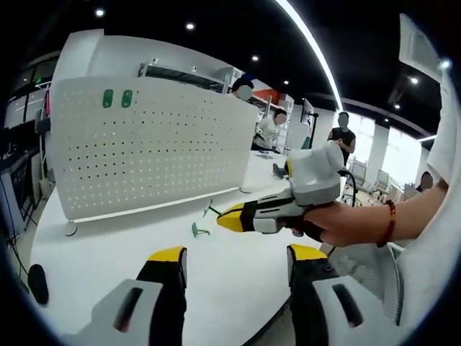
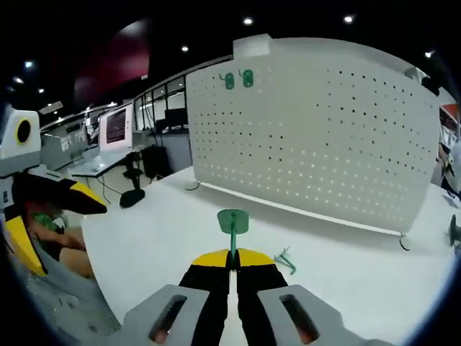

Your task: Insert the hook assembly into the mounting plate slot until the hook locks in place.

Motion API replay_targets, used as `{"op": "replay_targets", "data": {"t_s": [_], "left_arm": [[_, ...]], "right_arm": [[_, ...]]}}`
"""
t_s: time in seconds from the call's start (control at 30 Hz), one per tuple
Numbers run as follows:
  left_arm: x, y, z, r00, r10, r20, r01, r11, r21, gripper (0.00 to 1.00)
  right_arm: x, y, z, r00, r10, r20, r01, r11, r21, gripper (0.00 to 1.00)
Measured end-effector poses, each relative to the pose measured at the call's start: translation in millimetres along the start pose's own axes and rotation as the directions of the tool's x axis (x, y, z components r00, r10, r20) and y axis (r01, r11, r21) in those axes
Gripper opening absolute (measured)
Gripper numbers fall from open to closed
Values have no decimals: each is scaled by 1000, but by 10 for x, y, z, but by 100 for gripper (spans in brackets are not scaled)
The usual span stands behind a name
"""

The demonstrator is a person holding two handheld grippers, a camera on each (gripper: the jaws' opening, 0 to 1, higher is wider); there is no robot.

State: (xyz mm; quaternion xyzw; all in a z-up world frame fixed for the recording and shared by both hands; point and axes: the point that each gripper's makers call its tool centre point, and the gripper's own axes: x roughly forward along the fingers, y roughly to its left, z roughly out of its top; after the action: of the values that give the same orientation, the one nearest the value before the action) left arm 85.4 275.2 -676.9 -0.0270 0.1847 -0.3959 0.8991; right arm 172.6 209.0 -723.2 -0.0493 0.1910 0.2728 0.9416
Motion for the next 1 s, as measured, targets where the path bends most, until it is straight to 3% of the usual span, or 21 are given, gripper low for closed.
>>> {"op": "replay_targets", "data": {"t_s": [0.53, 1.0], "left_arm": [[124, -79, 204, 1000, -21, 15, 20, 999, 50, 56], [156, -94, 303, 999, -21, 24, 19, 997, 76, 53]], "right_arm": [[-325, 87, 61, 999, 5, 48, -3, 999, -41, 1], [-442, 264, 121, 998, 24, 64, -17, 994, -108, 1]]}}
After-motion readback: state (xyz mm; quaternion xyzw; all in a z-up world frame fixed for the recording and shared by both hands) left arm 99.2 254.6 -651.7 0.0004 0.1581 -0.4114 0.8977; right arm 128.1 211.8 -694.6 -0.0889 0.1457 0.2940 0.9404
